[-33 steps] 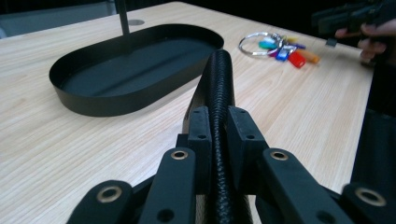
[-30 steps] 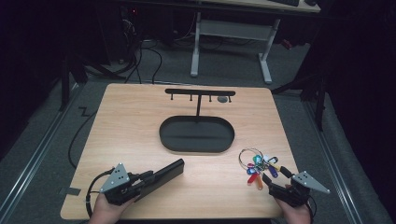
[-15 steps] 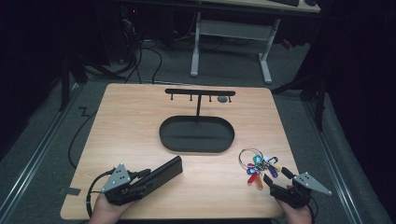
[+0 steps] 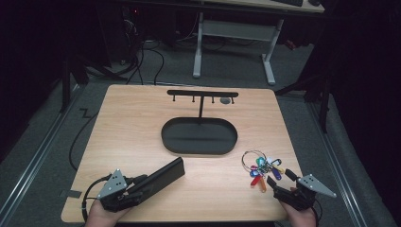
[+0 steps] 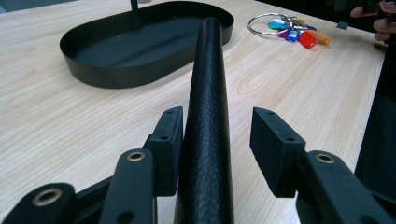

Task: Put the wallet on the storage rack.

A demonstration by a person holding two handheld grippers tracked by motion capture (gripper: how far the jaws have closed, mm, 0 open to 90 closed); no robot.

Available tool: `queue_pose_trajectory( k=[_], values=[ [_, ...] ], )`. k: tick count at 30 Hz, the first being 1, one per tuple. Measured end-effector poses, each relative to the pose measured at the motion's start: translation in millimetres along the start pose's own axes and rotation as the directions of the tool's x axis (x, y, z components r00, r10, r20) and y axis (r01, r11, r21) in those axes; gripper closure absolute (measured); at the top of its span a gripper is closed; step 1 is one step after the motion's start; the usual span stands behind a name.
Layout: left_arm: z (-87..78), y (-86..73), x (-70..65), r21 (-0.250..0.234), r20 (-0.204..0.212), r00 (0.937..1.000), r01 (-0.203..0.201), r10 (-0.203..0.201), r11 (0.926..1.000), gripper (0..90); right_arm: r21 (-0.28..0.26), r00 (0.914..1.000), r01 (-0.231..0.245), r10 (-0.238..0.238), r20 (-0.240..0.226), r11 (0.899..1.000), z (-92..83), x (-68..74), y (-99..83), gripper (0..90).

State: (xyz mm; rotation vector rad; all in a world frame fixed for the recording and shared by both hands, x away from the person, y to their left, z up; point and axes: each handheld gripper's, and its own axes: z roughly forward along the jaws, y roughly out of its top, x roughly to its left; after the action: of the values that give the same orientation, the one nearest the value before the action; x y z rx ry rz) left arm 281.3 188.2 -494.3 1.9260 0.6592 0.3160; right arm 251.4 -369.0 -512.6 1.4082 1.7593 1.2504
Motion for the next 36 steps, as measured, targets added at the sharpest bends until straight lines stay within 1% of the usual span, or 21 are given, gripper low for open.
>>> queue_pose_trajectory(
  k=[4,6,12,18,21,22,24,25,27,29,33,36],
  values=[
    [-2.1,-2.1,0.1,0.022,-0.018,0.9998,-0.002,0.002,0.9998,55.7,-0.004,1.0,0.005,-0.005,-0.006,1.0,1.2,0.1,0.9,15.5],
    [-3.1,-3.4,0.4,0.025,-0.019,0.9998,0.004,-0.004,0.9997,55.8,-0.004,1.0,0.003,-0.003,-0.009,1.0,2.4,-0.2,1.3,15.5],
    [-7.4,-10.7,-1.8,0.044,-0.024,0.9997,-0.006,0.007,0.999,58.6,0.001,0.9999,0.0,0.0,-0.015,1.0,4.4,0.5,1.6,15.5],
    [-19.2,-16.9,-1.7,0.016,-0.045,0.999,0.009,-0.008,0.9998,59.9,0.0,0.9998,-0.009,0.009,-0.015,1.0,4.0,-1.0,0.6,15.5],
    [-23.4,-19.3,-0.5,-0.002,-0.049,0.9987,0.016,-0.016,0.9999,63.0,0.0,0.9998,-0.009,0.009,-0.016,1.0,4.3,-0.7,0.6,15.5],
    [-24.0,-19.8,-0.5,-0.002,-0.047,0.9989,0.009,-0.01,1.0,66.4,0.0,0.9998,-0.009,0.009,-0.016,1.0,4.5,-0.6,0.6,15.5],
    [-24.0,-20.1,-1.9,-0.003,-0.049,0.9988,-0.006,0.005,1.0,68.2,0.001,0.9998,-0.009,0.009,-0.017,1.0,4.8,-0.4,0.7,15.5],
    [-24.1,-20.8,-2.7,-0.007,-0.047,0.9989,-0.005,0.005,1.0,69.3,0.002,0.9998,-0.008,0.008,-0.016,1.0,4.8,-0.5,0.8,15.5],
    [-24.1,-19.7,-3.7,0.001,-0.044,0.999,-0.004,0.004,1.0,70.8,0.001,0.9998,-0.008,0.008,-0.016,1.0,4.8,-0.9,0.8,15.5],
    [-24.0,-19.8,-5.7,0.001,-0.052,0.9985,-0.018,0.018,0.9998,71.2,0.005,0.9999,-0.009,0.009,-0.013,1.0,4.8,-1.2,0.6,15.6],
    [-23.7,-15.2,-6.3,0.039,-0.042,0.999,-0.012,0.013,0.9992,71.8,0.005,0.9999,-0.007,0.007,-0.011,1.0,4.5,-1.1,0.3,15.6],
    [-22.8,-12.4,-6.8,0.058,-0.038,0.9992,-0.004,0.006,0.9983,71.8,0.003,0.9999,-0.003,0.003,-0.011,1.0,3.5,-0.4,0.4,15.6]
  ],
)
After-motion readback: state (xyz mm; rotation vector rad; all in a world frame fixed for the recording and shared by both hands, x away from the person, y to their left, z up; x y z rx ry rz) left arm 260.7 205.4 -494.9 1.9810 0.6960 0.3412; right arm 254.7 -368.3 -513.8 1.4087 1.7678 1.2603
